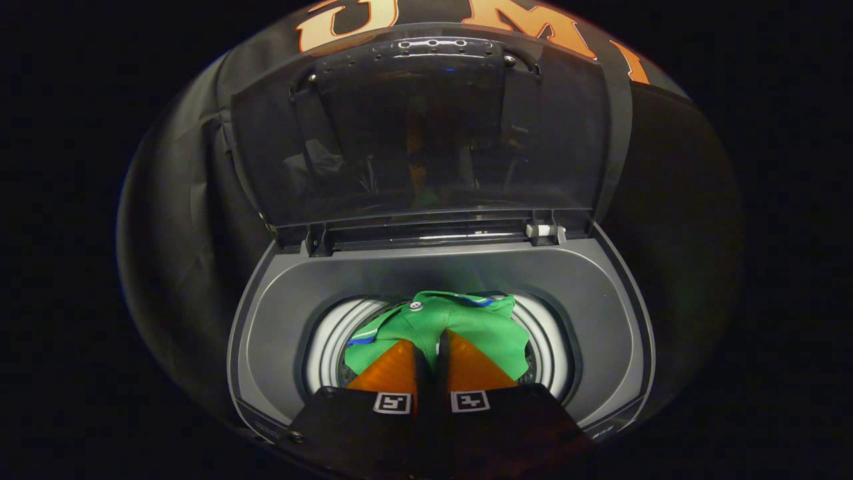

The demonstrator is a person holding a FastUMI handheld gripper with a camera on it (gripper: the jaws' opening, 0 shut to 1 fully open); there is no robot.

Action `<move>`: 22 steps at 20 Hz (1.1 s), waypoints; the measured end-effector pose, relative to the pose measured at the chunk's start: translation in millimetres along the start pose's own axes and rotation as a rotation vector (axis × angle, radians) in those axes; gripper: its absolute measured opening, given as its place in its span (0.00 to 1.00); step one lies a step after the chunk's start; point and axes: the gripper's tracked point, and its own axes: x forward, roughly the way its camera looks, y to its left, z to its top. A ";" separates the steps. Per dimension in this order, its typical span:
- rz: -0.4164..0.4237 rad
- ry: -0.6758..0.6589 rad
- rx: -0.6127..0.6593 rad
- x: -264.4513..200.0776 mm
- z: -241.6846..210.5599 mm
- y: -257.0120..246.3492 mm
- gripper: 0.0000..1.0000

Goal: Put the clothes into the washing machine and then close the washing machine lid.

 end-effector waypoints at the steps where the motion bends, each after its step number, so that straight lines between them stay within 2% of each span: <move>1: 0.002 0.000 0.002 -0.4 1.4 0.0 0.08; 7: 0.015 0.003 0.002 -0.8 1.2 0.4 0.08; 9: 0.011 0.034 -0.005 -3.8 -6.0 -0.3 0.20; 12: 0.004 0.052 -0.031 -5.6 -13.9 -2.3 1.00; 13: 0.014 0.060 -0.022 -7.2 -17.1 0.8 0.97; 19: 0.029 0.038 0.015 -25.3 -15.0 8.2 0.99; 22: 0.038 -0.031 0.042 -47.7 1.6 8.0 0.99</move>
